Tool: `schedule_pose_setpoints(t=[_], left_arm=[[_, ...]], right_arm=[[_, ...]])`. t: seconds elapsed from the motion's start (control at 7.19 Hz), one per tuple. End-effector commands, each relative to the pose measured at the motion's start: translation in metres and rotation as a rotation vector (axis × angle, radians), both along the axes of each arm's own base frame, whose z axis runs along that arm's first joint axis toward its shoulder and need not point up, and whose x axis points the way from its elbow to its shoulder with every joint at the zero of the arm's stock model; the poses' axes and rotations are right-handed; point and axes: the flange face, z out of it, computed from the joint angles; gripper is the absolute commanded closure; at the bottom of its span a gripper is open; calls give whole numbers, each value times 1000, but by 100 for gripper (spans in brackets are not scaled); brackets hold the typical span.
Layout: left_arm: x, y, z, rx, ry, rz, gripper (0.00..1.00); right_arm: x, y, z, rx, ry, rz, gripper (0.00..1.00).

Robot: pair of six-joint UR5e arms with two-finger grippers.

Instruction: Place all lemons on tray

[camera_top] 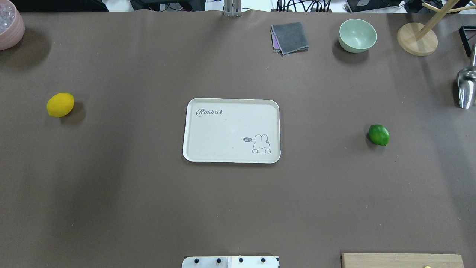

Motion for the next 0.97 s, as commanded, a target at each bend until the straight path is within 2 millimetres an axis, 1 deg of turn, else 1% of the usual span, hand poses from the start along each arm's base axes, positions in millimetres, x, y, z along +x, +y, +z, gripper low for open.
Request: schedule_pose_setpoints(t=[0.0,0.14,0.28,0.42,0.56,0.7,0.83], left_arm=[[0,-1,-1,5,3,0,2],[1,-4,-6,20,5,4,2],[1,-5,-11,49,4,10,2],[1,-7,-16,72,5,5,2],[20,-19,-30,112,5,45,2],[24,-18,-31,168,8,50,2],[26,-19,-28,186,7,56,2]], right_arm=[[-3,-6,-6,16,3,-11,0],[-4,-16,-15,45,4,-14,0],[-11,-22,-20,87,-2,-29,0],[-28,-30,-28,171,0,-68,0],[-47,-34,-17,174,-14,-110,0],[-51,-34,-16,233,-46,-114,0],[-62,-41,-25,257,-99,-113,0]])
